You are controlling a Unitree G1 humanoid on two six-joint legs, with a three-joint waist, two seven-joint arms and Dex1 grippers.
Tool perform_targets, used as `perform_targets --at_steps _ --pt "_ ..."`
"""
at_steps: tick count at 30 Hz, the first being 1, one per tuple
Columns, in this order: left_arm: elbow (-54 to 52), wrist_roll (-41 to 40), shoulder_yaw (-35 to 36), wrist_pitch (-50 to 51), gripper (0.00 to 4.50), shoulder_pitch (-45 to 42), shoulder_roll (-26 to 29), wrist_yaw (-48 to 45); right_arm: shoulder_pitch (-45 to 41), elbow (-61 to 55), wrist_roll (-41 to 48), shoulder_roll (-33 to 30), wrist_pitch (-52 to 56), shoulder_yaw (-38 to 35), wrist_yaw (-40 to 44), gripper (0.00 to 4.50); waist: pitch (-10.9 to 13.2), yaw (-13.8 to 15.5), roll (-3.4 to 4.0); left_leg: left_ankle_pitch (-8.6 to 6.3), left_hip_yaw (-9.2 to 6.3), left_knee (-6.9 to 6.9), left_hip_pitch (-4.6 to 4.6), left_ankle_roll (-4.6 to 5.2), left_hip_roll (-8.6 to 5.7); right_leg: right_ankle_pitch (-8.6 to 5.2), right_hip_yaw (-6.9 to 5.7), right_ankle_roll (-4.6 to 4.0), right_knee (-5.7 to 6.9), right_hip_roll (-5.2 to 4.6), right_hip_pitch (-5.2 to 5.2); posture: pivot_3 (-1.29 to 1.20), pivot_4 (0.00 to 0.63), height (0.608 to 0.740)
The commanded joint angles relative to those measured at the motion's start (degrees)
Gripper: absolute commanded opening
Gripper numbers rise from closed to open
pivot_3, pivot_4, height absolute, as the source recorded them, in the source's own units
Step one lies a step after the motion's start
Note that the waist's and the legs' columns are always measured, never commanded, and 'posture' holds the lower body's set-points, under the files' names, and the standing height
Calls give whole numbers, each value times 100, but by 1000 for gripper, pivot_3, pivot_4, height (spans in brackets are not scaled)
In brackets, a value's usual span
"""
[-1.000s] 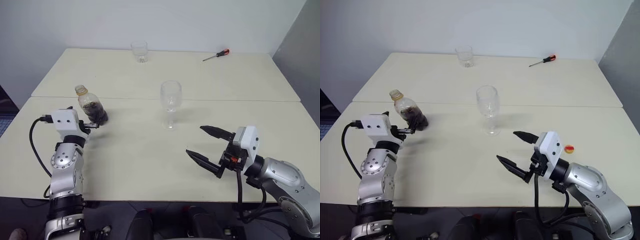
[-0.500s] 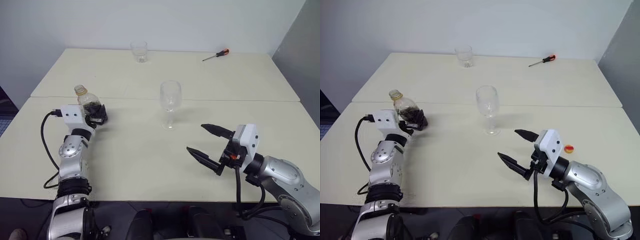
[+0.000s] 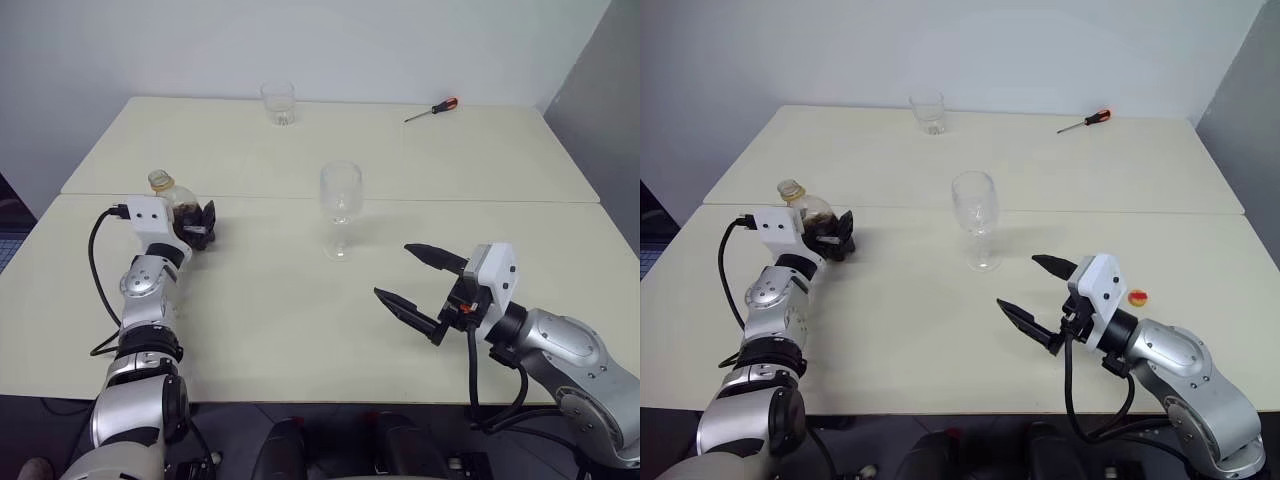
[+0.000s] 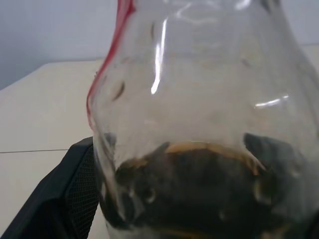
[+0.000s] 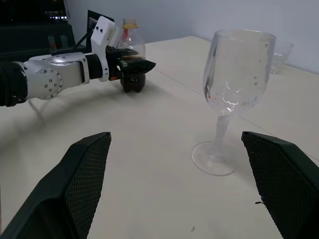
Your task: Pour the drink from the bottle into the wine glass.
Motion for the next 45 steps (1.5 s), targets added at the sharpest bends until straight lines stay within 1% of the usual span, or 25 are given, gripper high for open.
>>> perform_targets --at_steps 1,3,5,8,12,20,27,28,31,35,39,45 --pt "49 -10 30 -262 3568 -149 133 -98 -28 -167 62 -16 -3 -61 -52 4500 0 0 0 0 0 0 0 0 0 0 0 0 0 0 0 0 150 740" --pt "108 -17 42 -309 3009 -168 153 -111 -29 -163 56 -20 3 -52 -54 4500 0 0 0 0 0 0 0 0 0 0 0 0 1 0 0 0 150 740" --pt "150 -19 50 -345 2575 -181 170 -119 -33 -156 43 -35 -5 -44 -31 4500 0 0 0 0 -1 0 0 0 0 0 0 0 2 0 0 0 150 740" --pt "193 -21 65 -369 2185 -201 196 -103 -40 -141 42 -43 -12 -48 -9 4500 0 0 0 0 0 2 0 0 0 0 0 0 3 0 0 0 150 740" --pt "255 -20 73 -400 1928 -228 220 -80 -57 -119 37 -44 -10 -45 4 4500 0 0 0 0 0 2 0 0 0 0 0 -1 5 0 -1 0 150 740" --pt "283 -15 63 -426 1815 -235 233 -72 -71 -114 48 -33 9 -52 -13 4500 0 -1 0 0 0 2 0 0 0 1 -1 -1 6 0 -1 0 150 740" --pt "225 41 -64 -116 1815 -329 279 -224 -141 -24 64 -3 36 -93 -54 4500 0 -1 0 0 -1 3 0 0 0 1 -1 -1 7 0 -1 0 150 740" --pt "192 90 -148 -54 1815 -363 316 -353 -175 2 70 -1 48 -96 -58 4500 0 -1 -1 0 -1 3 0 0 0 1 -2 -1 7 0 -1 0 150 740" --pt "-13 150 -497 356 1815 -653 467 -1134 -422 163 118 -6 154 -140 -75 4500 0 -4 -1 0 -1 6 -1 0 -2 1 -5 -1 11 8 -2 0 150 740" --pt "-191 243 -912 776 1815 -1204 564 -1995 -808 323 151 74 322 -115 -201 4500 1 15 -3 1 -3 13 -13 0 -11 1 -9 -1 19 11 -11 0 150 740" --pt "-24 524 -1308 750 1815 -1818 549 -2440 -1097 396 125 150 463 -53 -352 4500 1 2 -3 1 3 14 -20 1 -14 1 -6 -1 20 11 -21 0 150 740" --pt "343 785 -1727 387 1815 -2658 340 -3170 -1704 557 215 276 892 -142 -730 4500 1 -36 -3 0 12 12 -15 1 -12 0 1 -2 33 12 -27 0 150 740"
